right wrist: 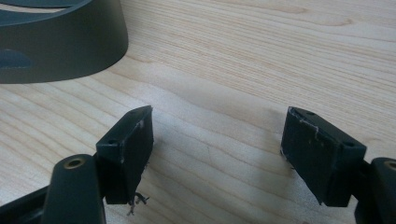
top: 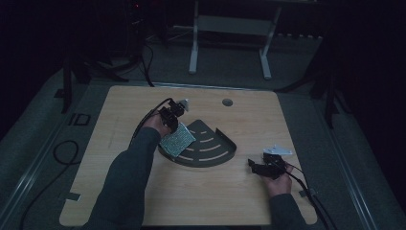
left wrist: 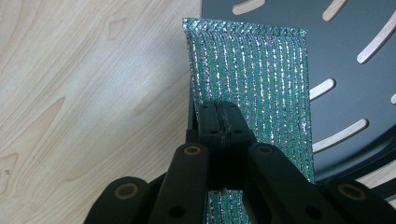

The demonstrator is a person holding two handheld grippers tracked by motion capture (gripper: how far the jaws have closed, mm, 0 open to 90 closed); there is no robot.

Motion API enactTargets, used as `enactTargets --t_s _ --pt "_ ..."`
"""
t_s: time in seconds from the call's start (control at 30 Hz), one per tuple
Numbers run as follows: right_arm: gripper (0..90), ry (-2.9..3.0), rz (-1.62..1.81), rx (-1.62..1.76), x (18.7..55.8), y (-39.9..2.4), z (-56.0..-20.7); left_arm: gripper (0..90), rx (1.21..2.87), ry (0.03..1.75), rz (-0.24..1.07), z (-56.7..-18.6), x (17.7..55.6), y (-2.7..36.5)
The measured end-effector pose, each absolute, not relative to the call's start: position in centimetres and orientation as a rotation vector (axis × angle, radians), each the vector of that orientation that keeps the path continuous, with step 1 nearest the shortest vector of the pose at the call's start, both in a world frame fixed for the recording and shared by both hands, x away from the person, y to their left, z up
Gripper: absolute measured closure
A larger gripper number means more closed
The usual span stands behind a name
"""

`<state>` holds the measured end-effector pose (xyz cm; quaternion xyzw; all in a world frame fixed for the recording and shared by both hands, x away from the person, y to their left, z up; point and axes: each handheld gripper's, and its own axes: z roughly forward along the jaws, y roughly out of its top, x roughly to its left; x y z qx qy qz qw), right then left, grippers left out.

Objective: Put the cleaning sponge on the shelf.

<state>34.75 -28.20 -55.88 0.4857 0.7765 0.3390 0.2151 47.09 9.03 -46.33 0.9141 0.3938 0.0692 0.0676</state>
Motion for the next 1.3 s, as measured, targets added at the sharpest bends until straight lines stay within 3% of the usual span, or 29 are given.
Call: enactTargets --t_s 1.03,1.3 --pt "24.6 2.154 0.941 1.346 34.8 -28.2 -55.9 89.6 2.753 1.188 0.207 -46.5 47.3 9.1" --pt "24.6 2.154 0.941 1.345 34.8 -28.2 -55.9 83.4 2.679 1.196 0.188 -45.1 47.0 10.2"
